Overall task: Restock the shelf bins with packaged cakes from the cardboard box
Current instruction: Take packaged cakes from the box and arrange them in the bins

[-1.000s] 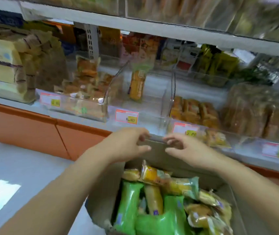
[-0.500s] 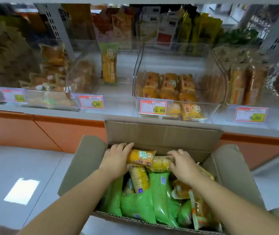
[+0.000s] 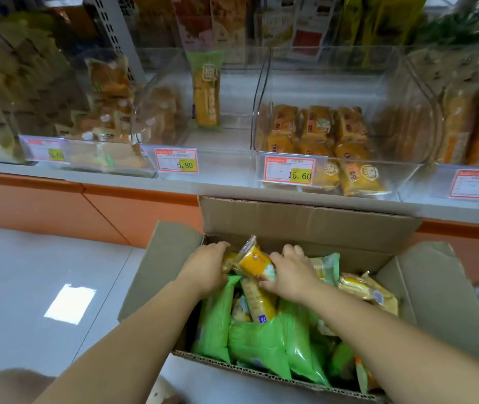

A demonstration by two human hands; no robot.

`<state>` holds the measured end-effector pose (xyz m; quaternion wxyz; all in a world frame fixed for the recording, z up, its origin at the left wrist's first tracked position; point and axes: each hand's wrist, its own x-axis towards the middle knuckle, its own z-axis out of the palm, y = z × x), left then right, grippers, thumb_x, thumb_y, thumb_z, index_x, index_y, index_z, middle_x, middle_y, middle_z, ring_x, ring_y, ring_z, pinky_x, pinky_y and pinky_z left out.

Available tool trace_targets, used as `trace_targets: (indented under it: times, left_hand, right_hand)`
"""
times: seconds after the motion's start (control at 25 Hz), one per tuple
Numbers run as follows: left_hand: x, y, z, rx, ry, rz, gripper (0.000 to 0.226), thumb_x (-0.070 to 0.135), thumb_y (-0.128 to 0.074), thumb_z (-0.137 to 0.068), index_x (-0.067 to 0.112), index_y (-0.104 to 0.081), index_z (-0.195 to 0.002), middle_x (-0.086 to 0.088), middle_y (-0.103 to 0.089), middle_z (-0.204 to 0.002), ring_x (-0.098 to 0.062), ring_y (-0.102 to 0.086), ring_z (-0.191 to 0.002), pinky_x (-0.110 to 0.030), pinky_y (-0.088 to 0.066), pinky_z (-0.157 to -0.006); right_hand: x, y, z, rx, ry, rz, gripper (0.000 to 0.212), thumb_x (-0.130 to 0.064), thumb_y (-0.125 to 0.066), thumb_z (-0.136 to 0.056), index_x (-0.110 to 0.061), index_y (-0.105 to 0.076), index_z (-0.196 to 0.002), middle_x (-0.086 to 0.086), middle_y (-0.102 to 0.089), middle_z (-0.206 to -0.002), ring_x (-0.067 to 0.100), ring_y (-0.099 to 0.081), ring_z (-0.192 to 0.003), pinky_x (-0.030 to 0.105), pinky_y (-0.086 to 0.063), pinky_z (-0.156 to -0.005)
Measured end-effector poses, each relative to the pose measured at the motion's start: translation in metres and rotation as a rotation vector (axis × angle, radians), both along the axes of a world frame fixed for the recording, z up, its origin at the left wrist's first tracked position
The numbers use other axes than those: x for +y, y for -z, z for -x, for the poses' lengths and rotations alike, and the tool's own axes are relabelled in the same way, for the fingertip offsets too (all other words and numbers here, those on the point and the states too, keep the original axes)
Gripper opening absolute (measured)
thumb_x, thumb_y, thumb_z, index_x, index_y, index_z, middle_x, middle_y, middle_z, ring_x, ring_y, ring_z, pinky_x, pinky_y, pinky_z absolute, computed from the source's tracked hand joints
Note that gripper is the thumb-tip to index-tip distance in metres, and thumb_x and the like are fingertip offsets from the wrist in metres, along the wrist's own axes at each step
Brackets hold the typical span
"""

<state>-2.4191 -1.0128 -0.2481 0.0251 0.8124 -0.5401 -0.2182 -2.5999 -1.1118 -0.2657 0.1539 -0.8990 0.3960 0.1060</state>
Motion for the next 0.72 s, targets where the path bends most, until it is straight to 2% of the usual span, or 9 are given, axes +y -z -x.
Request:
trace_targets:
  times: [0.12,0.2,0.28,0.36,0.4,0.48,0.52,0.64,0.72]
  left_hand:
    - [0.004,-0.004,0.0,0.063,-0.01,0.107,0.076,0.021,-0.075,-0.077,0.016,-0.041,-0.145,-0.007,-0.052,-0.138,-0.024,-0.047,-0.128,-0.029,-0.036,-0.107]
    - [0.004,-0.008,-0.002,0.051,-0.007,0.161,0.079,0.027,-0.077,-0.078,0.016,-0.039,-0.146,-0.006,-0.046,-0.143,-0.024,-0.04,-0.133,-0.03,-0.031,-0.111]
    - [0.005,-0.011,-0.004,0.009,0.0,0.133,0.083,0.034,-0.076,-0.08,0.016,-0.035,-0.149,-0.005,-0.041,-0.147,-0.025,-0.036,-0.136,-0.033,-0.03,-0.113]
    - [0.006,-0.011,-0.002,-0.113,0.049,-0.001,0.081,0.038,-0.071,-0.083,0.016,-0.032,-0.15,-0.006,-0.041,-0.149,-0.027,-0.038,-0.135,-0.036,-0.033,-0.112]
    - [0.006,-0.008,0.0,-0.205,0.083,-0.054,0.072,0.039,-0.067,-0.086,0.017,-0.037,-0.147,-0.006,-0.047,-0.145,-0.028,-0.043,-0.132,-0.037,-0.037,-0.108]
    - [0.007,-0.009,0.004,-0.339,0.115,-0.038,0.044,0.039,-0.058,-0.09,0.023,-0.054,-0.131,-0.003,-0.061,-0.129,-0.027,-0.053,-0.119,-0.035,-0.045,-0.094]
    - [0.006,-0.014,0.006,-0.349,0.092,0.002,0.036,0.04,-0.055,-0.092,0.027,-0.058,-0.125,-0.001,-0.065,-0.123,-0.026,-0.057,-0.114,-0.034,-0.046,-0.088]
    - [0.007,-0.031,0.009,-0.192,-0.002,0.135,0.035,0.046,-0.055,-0.092,0.036,-0.058,-0.125,0.004,-0.064,-0.12,-0.022,-0.06,-0.112,-0.033,-0.048,-0.086]
    - [0.016,-0.04,0.02,-0.064,-0.015,0.292,0.035,0.042,-0.062,-0.089,0.039,-0.061,-0.124,0.01,-0.061,-0.119,-0.017,-0.06,-0.111,-0.033,-0.05,-0.088]
  right_hand:
    - [-0.002,-0.004,0.018,-0.234,0.218,-0.211,0.051,-0.049,-0.075,-0.072,-0.019,-0.05,-0.106,-0.001,-0.048,-0.106,0.019,-0.05,-0.103,0.033,-0.044,-0.082]
    - [-0.005,-0.015,0.032,-0.407,0.431,-0.404,0.05,-0.042,-0.079,-0.073,-0.02,-0.047,-0.104,-0.002,-0.058,-0.101,0.015,-0.06,-0.086,0.03,-0.047,-0.065]
    - [-0.006,-0.022,0.045,-0.46,0.513,-0.47,0.052,-0.041,-0.079,-0.074,-0.022,-0.046,-0.11,-0.004,-0.061,-0.099,0.011,-0.061,-0.081,0.026,-0.045,-0.059]
    - [-0.002,-0.025,0.058,-0.472,0.537,-0.487,0.057,-0.04,-0.079,-0.075,-0.022,-0.046,-0.117,-0.005,-0.06,-0.102,0.007,-0.059,-0.083,0.023,-0.045,-0.061]
    - [0.0,-0.025,0.064,-0.487,0.559,-0.506,0.059,-0.039,-0.079,-0.075,-0.021,-0.046,-0.121,-0.006,-0.059,-0.104,0.005,-0.058,-0.085,0.022,-0.044,-0.063]
    - [0.007,-0.021,0.077,-0.503,0.602,-0.554,0.062,-0.038,-0.078,-0.077,-0.021,-0.045,-0.127,-0.007,-0.058,-0.107,0.002,-0.056,-0.086,0.02,-0.043,-0.063]
    - [0.011,-0.021,0.083,-0.509,0.628,-0.579,0.062,-0.039,-0.078,-0.077,-0.021,-0.046,-0.127,-0.007,-0.059,-0.109,0.003,-0.057,-0.086,0.021,-0.045,-0.064]
    - [0.013,-0.017,0.09,-0.545,0.737,-0.718,0.057,-0.045,-0.079,-0.072,-0.019,-0.057,-0.118,-0.004,-0.068,-0.106,0.015,-0.066,-0.091,0.039,-0.056,-0.079]
    - [0.014,-0.019,0.089,-0.611,0.784,-0.884,0.063,-0.046,-0.081,-0.067,-0.016,-0.06,-0.118,0.001,-0.071,-0.106,0.021,-0.066,-0.097,0.043,-0.052,-0.09]
